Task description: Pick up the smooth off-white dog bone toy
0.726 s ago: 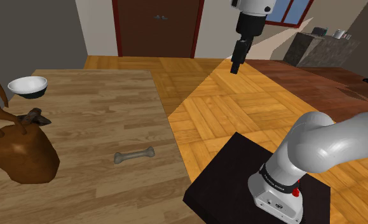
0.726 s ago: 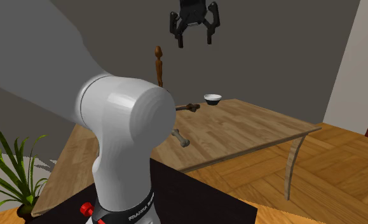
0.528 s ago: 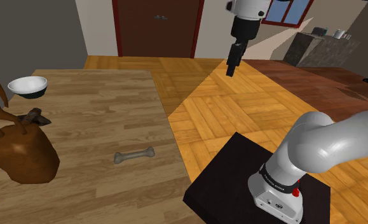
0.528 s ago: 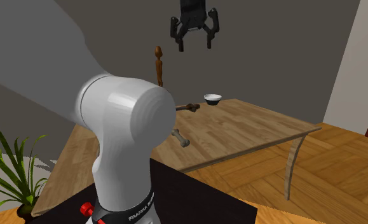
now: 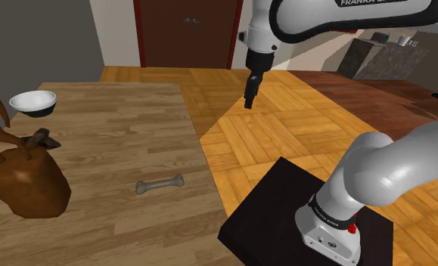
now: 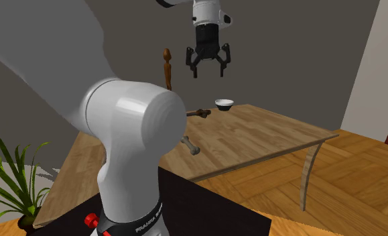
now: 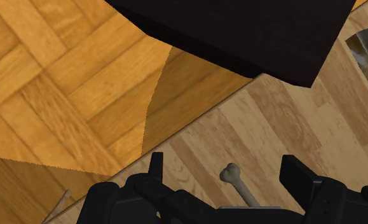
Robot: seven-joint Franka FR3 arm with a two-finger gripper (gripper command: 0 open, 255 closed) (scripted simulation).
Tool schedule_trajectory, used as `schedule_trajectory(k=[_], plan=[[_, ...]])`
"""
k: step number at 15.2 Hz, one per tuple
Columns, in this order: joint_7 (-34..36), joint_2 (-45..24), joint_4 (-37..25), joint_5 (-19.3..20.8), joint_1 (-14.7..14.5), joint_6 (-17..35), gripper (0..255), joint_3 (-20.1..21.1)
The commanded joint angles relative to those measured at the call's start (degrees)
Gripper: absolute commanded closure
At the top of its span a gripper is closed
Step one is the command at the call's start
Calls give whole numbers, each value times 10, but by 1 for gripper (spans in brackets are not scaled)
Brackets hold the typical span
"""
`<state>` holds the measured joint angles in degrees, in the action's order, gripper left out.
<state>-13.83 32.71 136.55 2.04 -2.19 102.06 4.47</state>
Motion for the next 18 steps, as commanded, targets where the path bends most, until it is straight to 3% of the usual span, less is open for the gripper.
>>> schedule_trajectory(k=[1, 9, 18], plan=[[-9, -36, 4, -2, -7, 40, 0, 4], [-50, -181, -4, -1, -28, 175, 0, 17], [-85, -364, -63, 15, -50, 293, 0, 38]])
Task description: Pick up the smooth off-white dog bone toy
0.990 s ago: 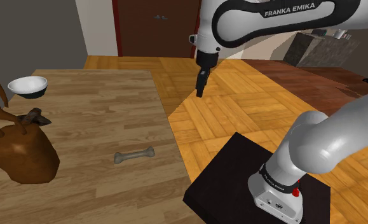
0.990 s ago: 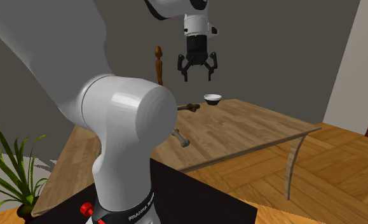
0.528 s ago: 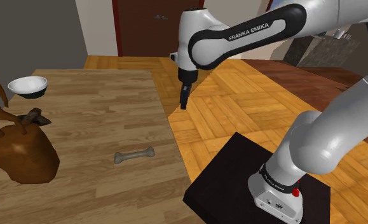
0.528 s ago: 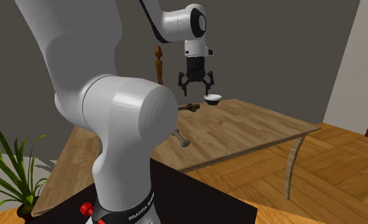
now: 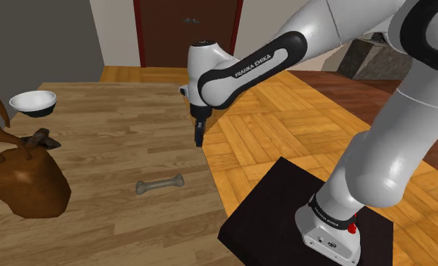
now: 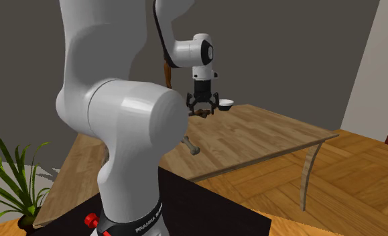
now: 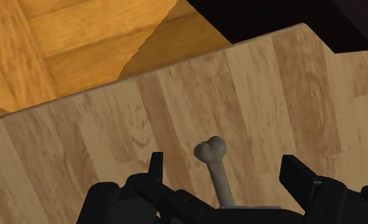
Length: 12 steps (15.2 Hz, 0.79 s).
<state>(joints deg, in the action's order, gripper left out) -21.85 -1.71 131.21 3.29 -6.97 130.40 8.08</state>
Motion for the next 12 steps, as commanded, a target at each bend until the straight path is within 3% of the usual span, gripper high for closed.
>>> schedule_trajectory(k=[1, 12], plan=[[-8, -40, -19, 6, -5, 20, 0, 4], [-37, -267, -160, 54, -44, 96, 0, 21]])
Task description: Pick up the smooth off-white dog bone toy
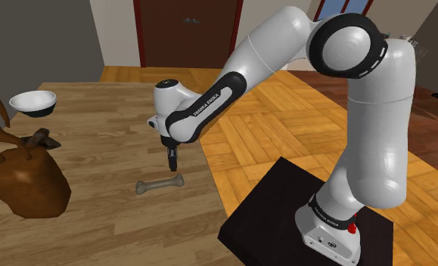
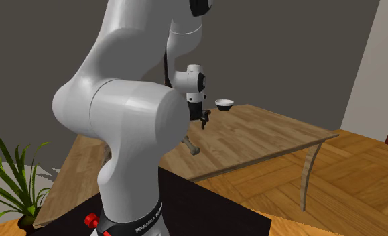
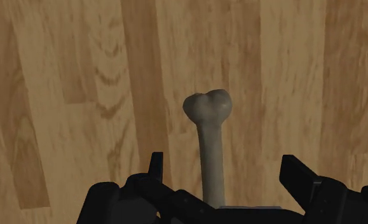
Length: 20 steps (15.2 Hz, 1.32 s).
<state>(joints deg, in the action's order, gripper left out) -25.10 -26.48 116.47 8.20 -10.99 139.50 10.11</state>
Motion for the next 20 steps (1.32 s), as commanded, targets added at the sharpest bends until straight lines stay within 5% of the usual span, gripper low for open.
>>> schedule_trajectory(k=[1, 7, 16, 17, 20], plan=[[-7, -39, -29, 9, -8, 9, 0, 2], [-26, -153, -127, 31, -37, 19, 0, 6], [-21, -203, -146, 40, -44, 50, 0, -4], [-21, -201, -142, 40, -44, 52, 255, -4], [-21, -200, -142, 40, -44, 52, 255, -4]])
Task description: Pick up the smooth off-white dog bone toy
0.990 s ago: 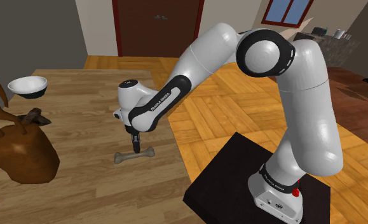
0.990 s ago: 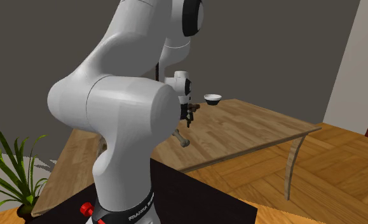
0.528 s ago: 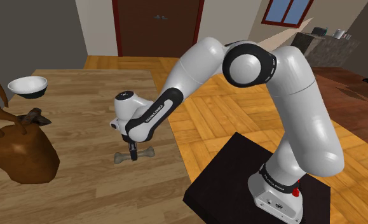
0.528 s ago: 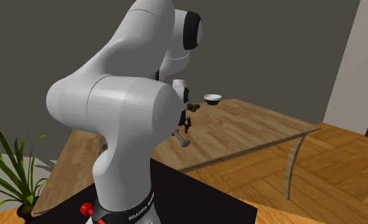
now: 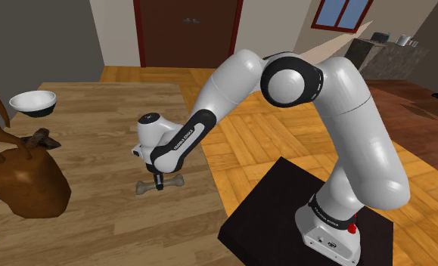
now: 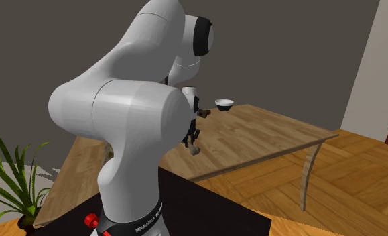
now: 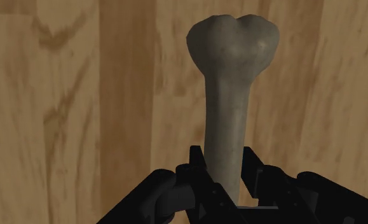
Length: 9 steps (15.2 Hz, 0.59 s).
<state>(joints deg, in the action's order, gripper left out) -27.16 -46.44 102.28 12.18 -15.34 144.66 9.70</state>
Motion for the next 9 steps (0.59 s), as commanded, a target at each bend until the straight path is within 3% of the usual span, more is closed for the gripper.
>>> schedule_trajectory(k=[1, 9], plan=[[0, 0, 0, 0, 0, 0, 255, 0], [-2, 17, 5, -3, 3, -13, 255, 4]])
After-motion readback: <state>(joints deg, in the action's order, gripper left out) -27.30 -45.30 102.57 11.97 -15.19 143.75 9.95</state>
